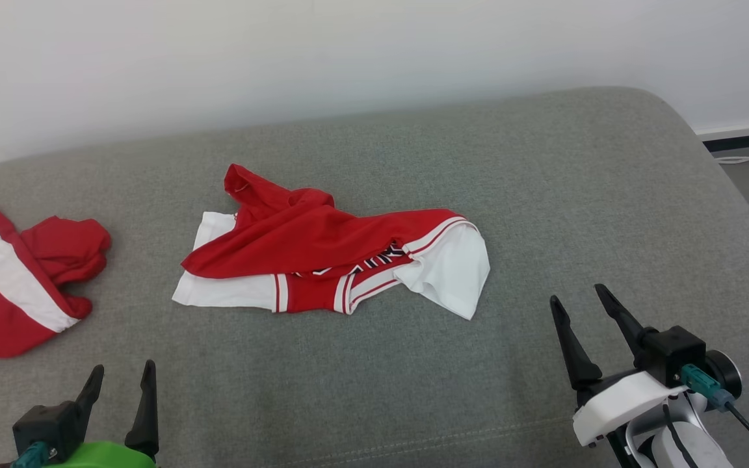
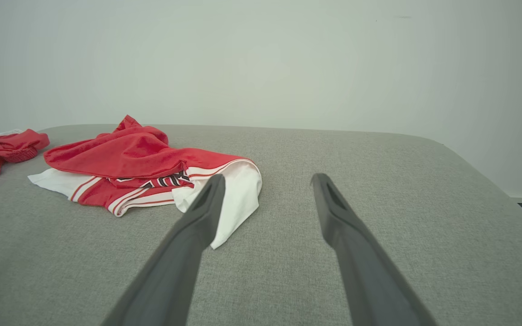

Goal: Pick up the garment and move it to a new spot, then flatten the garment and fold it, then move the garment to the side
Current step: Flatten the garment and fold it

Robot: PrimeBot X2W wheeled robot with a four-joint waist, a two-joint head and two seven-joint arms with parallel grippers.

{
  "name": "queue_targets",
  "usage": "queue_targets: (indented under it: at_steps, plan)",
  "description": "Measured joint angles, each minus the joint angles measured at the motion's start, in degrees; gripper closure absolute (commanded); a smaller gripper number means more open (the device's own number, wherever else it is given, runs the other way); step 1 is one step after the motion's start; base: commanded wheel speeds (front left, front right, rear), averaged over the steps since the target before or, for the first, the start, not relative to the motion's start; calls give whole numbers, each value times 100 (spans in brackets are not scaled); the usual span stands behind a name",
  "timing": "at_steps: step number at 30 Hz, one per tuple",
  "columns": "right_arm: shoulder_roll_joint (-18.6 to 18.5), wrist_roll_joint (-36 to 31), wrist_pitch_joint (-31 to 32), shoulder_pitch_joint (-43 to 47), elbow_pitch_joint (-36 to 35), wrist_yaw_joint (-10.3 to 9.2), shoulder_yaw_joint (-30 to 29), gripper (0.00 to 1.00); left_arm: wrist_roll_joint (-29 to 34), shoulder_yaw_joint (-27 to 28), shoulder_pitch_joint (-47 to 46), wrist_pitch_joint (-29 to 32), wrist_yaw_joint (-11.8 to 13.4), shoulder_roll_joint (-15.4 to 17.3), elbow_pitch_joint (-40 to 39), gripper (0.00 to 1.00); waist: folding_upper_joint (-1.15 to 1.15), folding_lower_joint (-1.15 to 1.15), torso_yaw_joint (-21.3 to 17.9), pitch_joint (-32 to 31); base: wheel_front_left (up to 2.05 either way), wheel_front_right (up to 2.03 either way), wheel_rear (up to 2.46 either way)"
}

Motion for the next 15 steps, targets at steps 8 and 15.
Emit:
queue_targets:
  at_steps: [8, 15]
  plan:
    - [21, 0, 0, -2, -7, 0, 19, 0, -475, 88, 28, 129, 1, -267, -86, 0, 0, 0, -23, 72, 0, 0, 0]
    - [36, -1, 0, -16, -8, 10, 83, 0, -1021, 121, 24, 346, -31, -547, -123, 0, 0, 0, -112, 128, 0, 0, 0]
